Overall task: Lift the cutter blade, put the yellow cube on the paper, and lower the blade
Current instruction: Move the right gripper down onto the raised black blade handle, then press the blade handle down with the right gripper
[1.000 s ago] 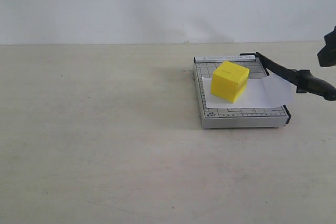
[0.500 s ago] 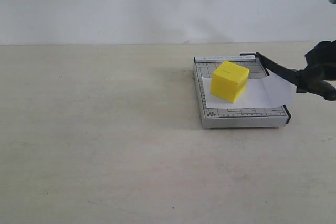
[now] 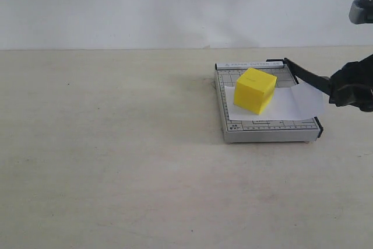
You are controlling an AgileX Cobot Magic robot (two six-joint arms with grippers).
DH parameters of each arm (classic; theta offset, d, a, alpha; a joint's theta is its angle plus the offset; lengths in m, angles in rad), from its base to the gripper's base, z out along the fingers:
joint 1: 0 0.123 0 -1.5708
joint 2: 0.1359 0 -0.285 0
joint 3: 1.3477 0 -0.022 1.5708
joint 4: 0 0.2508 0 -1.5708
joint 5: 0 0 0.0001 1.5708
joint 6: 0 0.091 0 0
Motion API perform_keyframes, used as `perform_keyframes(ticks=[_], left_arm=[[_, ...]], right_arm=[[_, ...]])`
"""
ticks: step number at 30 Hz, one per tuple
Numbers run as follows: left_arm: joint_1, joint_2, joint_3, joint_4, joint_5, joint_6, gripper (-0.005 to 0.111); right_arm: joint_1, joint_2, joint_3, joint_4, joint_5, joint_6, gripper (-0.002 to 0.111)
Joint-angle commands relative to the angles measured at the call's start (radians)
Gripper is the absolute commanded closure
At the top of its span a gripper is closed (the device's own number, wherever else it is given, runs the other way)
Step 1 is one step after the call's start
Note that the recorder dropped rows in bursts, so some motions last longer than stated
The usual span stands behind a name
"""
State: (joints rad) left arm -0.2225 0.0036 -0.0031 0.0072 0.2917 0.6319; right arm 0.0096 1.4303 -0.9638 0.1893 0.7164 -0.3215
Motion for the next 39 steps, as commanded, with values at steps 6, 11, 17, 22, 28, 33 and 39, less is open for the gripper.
perform_keyframes(ticks=[6, 11, 17, 22, 28, 33, 39], left_arm=[[0.003, -0.004, 0.003, 0.004, -0.008, 0.005, 0.102], [0.003, -0.004, 0.003, 0.004, -0.008, 0.005, 0.102], [0.003, -0.004, 0.003, 0.004, -0.008, 0.005, 0.102], [0.003, -0.004, 0.003, 0.004, -0.008, 0.005, 0.102], [0.003, -0.004, 0.003, 0.004, -0.008, 0.005, 0.102], [0.003, -0.004, 0.003, 0.004, -0.008, 0.005, 0.102], [0.003, -0.004, 0.003, 0.004, -0.008, 0.005, 0.102]], right_arm=[[-0.001, 0.012, -0.004, -0.012, -0.006, -0.01, 0.058], [-0.001, 0.012, -0.004, -0.012, -0.008, -0.022, 0.099], [-0.001, 0.012, -0.002, 0.006, -0.012, -0.022, 0.108], [-0.001, 0.012, 0.045, 0.027, -0.049, -0.039, 0.108], [-0.001, 0.012, 0.126, 0.041, -0.117, -0.052, 0.108], [-0.001, 0.012, 0.162, 0.05, -0.14, -0.055, 0.108], [-0.001, 0.013, 0.228, 0.1, -0.208, -0.09, 0.108]])
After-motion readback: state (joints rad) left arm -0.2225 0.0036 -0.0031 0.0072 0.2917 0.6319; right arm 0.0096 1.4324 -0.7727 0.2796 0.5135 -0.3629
